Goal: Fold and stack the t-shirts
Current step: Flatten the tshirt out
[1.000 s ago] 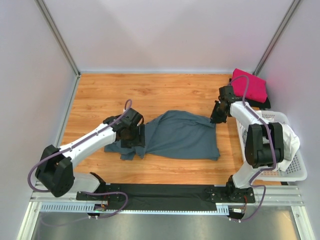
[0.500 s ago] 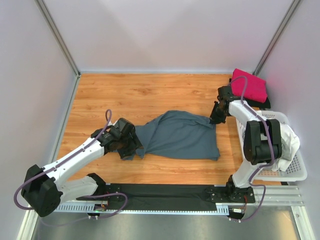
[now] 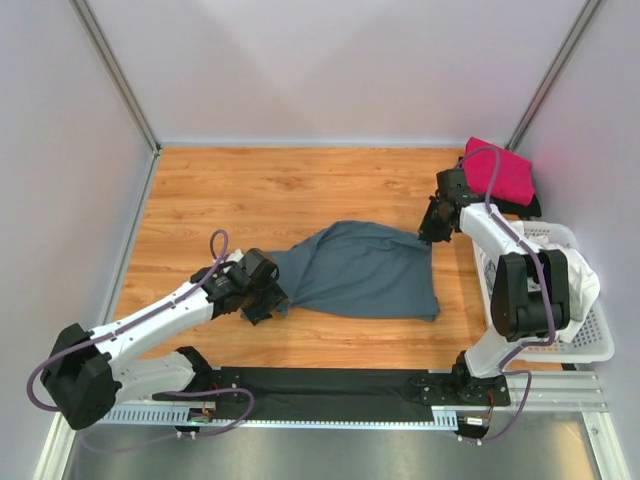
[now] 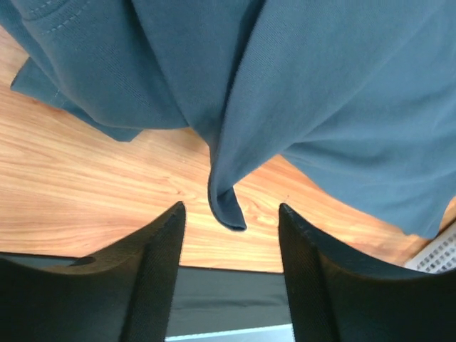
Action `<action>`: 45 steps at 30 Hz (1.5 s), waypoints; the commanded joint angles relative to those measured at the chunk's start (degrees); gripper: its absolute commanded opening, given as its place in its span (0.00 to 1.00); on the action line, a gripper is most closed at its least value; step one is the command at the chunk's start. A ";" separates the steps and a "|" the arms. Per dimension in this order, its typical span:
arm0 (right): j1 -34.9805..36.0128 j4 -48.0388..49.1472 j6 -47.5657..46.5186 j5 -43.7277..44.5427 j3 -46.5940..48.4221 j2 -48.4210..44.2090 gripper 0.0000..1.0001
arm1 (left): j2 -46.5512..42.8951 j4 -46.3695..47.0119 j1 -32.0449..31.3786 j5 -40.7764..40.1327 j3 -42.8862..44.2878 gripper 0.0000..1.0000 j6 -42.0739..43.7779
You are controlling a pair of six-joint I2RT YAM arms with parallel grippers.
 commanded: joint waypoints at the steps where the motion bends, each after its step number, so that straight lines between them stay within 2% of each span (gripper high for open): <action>1: 0.24 1.36 0.60 1.39 -1.30 -3.06 0.00 | 1.35 1.44 -0.57 -3.03 -0.63 0.59 -4.37; 4: 0.24 1.09 0.25 1.39 -1.39 -4.03 0.00 | 1.27 2.66 -0.57 -3.91 -0.63 0.51 -4.12; 7: 0.24 0.83 0.16 1.39 -1.22 -4.21 0.01 | 2.14 3.20 -0.57 -4.09 -0.55 0.49 -4.02; 8: 0.24 1.00 -0.02 1.39 -1.04 -4.04 0.01 | 2.32 3.63 -0.57 -4.18 -0.63 0.43 -4.02; 9: 0.24 1.00 -0.02 1.39 -0.95 -3.51 0.00 | 2.58 3.90 -0.57 -4.18 -0.72 0.31 -3.76; 11: 0.24 0.92 -0.11 3.23 -0.34 -2.72 0.00 | 3.28 4.60 -0.57 -4.09 -0.64 0.22 -3.50; 12: 0.24 0.57 -0.11 3.41 -0.07 -2.11 0.00 | 3.63 4.78 -0.57 -4.00 -0.37 0.12 -2.98; 14: 0.24 0.48 -0.19 3.32 0.45 -1.58 0.00 | 4.16 4.78 -0.57 -4.09 0.15 0.01 -2.27; 18: 0.24 -0.14 -0.54 3.41 1.16 -1.57 0.00 | 2.33 3.47 -0.48 -7.16 2.87 0.00 4.04; 22: 0.24 1.18 -2.21 2.27 0.55 -3.33 0.00 | -1.10 -1.96 -0.13 -12.34 9.81 0.00 25.35; 25: 0.24 2.67 -3.18 -0.72 -0.86 -5.52 0.00 | -1.81 -6.46 3.64 -15.69 16.23 0.00 34.27; 26: 0.24 2.67 -3.53 -1.24 -1.30 -6.14 0.01 | -1.90 -6.56 5.13 -15.52 18.42 0.00 40.65; 29: 0.68 3.11 -2.66 -3.97 -5.33 -11.39 0.00 | -1.99 -5.94 11.97 -16.57 21.76 0.00 49.03; 32: 2.35 1.98 -0.91 -6.79 -10.95 -16.49 0.00 | -1.72 -4.80 16.99 -15.96 24.67 0.00 53.27; 35: 4.11 -4.16 2.78 -5.39 -13.60 -18.53 0.01 | -1.11 -3.05 20.34 -13.42 25.38 0.00 56.70; 38: 4.20 -15.31 4.29 -2.05 -12.56 -17.14 0.00 | 0.56 -2.51 21.31 -12.27 25.29 0.00 57.59; 41: 4.64 -23.23 2.62 -4.32 -12.29 -15.38 0.00 | 3.45 -4.62 21.75 -12.61 25.56 0.00 56.89; 45: 6.39 -23.08 5.25 -6.17 -17.89 -16.69 0.05 | 4.78 -6.82 22.46 -12.53 25.21 0.00 55.83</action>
